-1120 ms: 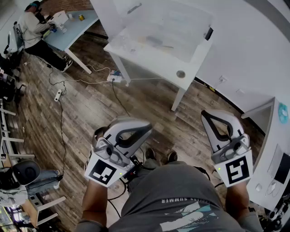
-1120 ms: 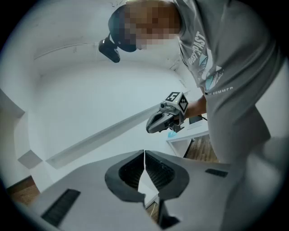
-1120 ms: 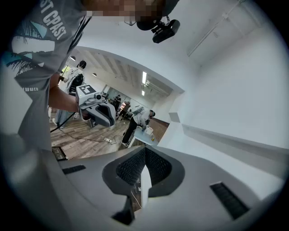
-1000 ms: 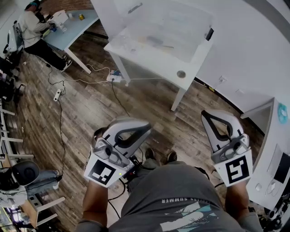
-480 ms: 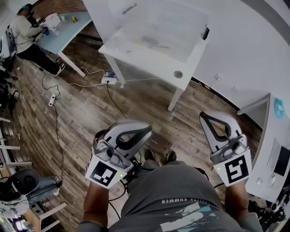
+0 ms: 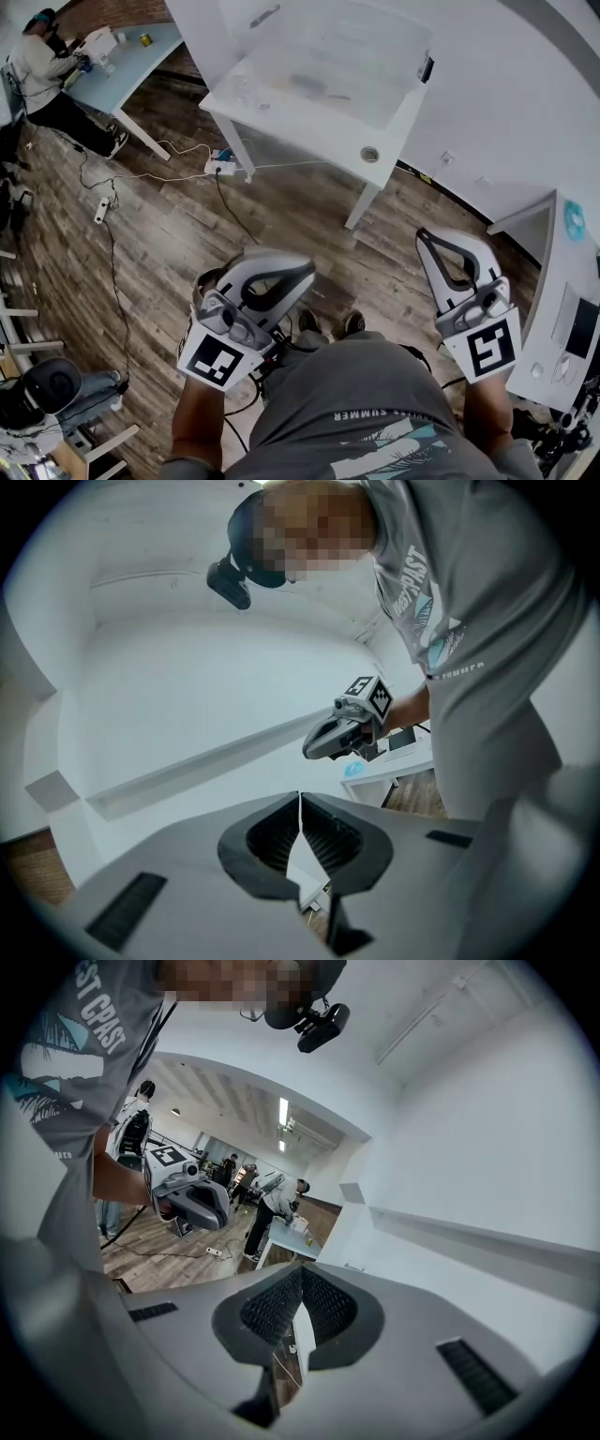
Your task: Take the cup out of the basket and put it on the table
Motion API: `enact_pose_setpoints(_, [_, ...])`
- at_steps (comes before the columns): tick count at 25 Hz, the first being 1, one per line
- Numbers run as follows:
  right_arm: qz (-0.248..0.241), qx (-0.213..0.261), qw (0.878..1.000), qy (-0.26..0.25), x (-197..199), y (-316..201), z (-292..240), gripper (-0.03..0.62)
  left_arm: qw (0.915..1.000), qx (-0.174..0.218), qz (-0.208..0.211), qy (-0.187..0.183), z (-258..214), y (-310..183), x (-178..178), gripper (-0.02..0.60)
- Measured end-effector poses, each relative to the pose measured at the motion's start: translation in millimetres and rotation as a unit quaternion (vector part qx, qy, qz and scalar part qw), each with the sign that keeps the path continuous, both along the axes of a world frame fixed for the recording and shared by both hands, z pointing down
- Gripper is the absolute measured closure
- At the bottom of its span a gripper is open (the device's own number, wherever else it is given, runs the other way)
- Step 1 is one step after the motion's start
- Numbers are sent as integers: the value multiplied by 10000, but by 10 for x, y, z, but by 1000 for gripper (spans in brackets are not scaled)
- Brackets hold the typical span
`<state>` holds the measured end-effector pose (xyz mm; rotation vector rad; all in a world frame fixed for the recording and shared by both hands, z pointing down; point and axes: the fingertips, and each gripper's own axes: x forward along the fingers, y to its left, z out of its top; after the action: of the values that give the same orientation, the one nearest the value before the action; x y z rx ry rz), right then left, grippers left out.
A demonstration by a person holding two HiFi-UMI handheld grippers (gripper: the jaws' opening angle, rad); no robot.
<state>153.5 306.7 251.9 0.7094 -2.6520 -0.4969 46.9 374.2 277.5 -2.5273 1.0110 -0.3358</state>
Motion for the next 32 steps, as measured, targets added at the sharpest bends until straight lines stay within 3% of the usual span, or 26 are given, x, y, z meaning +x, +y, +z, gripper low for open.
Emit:
enact_pose_setpoints(7, [144, 159, 9997, 72, -193, -97, -39, 583, 9997, 162, 167, 114, -33, -49, -131, 566])
enact_pose_setpoints(16, [391, 120, 9990, 151, -242, -268, 28, 583, 9988, -9, 476, 114, 76, -283, -155, 566])
enact_pose_setpoints(23, [454, -134, 9989, 15, 106, -650, 174, 583, 9992, -61, 347, 175, 81, -616, 167, 566])
enact_pose_setpoints(27, [372, -262, 9988, -181, 251, -945, 219, 583, 9992, -161, 356, -54, 130, -895, 439, 566])
enact_pose_setpoints(32, [329, -341, 9985, -266, 476, -1375, 215, 583, 9996, -78, 280, -47, 44, -1309, 703, 566])
